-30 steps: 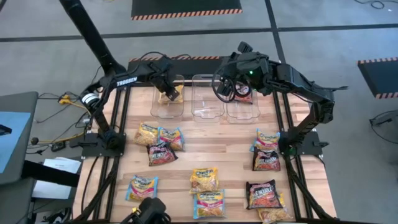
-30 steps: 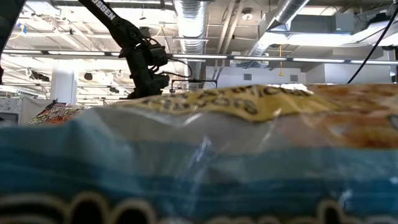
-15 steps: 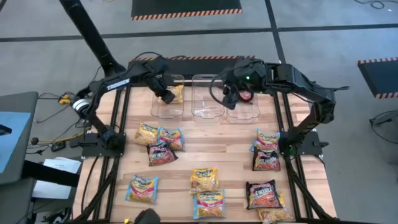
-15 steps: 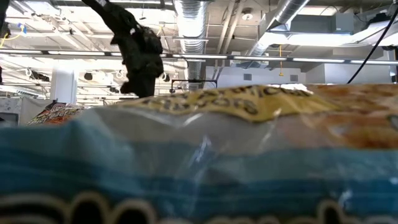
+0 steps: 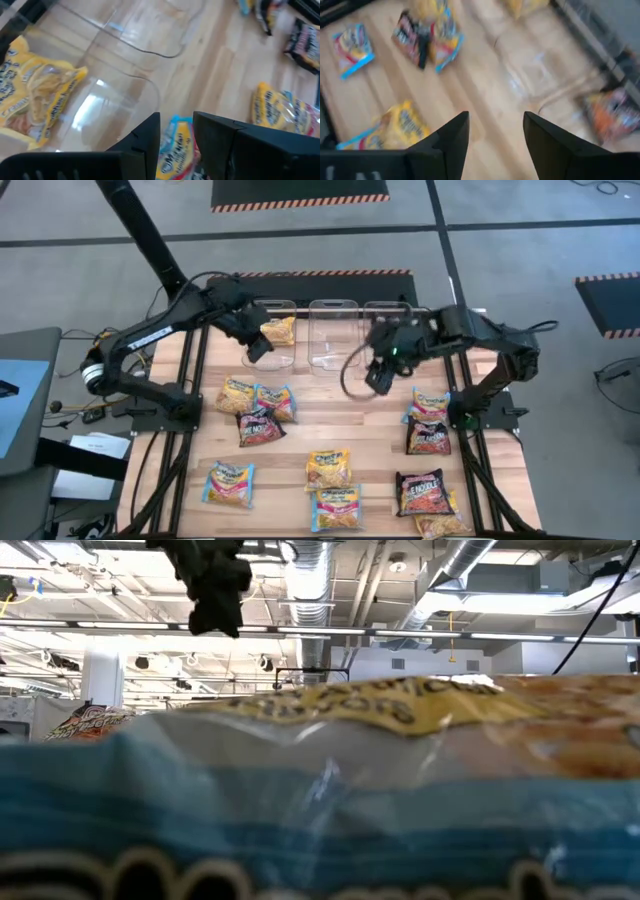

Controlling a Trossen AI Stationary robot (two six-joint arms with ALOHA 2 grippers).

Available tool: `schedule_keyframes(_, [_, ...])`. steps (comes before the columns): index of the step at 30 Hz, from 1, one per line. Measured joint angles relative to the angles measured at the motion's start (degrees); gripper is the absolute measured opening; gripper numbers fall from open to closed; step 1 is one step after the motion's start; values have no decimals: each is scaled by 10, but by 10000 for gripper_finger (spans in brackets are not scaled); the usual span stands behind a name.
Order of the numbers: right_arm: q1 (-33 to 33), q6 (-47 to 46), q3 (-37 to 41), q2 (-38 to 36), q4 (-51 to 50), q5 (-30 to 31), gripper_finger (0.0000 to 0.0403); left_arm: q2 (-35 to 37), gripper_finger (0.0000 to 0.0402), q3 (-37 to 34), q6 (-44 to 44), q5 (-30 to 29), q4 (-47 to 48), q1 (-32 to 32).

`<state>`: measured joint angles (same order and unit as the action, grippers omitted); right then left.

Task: Sort Maruchan noodles
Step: Put the blue noodle pack into the center transparent bin

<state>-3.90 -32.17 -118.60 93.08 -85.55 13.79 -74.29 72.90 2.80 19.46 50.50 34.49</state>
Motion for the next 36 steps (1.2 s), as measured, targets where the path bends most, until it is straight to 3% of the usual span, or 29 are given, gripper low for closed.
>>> schedule_keyframes(5, [-70, -105, 22, 23, -44, -22, 233, 26, 102, 0, -1, 0, -1, -37])
schedule_keyframes(13, [-158, -167, 27, 80, -34, -57, 235, 31, 102, 0, 0, -1, 42, -91])
schedule_keyframes(19, [-184, -98, 27, 133, -6, -109, 235, 31, 102, 0, 1, -2, 51, -131])
schedule_keyframes(29, [-172, 58, 26, 194, 82, -247, 235, 31, 102, 0, 53, -3, 52, -170])
schedule_keyframes(36, [-172, 132, 27, 212, 108, -261, 235, 31, 102, 0, 102, -7, 50, -204])
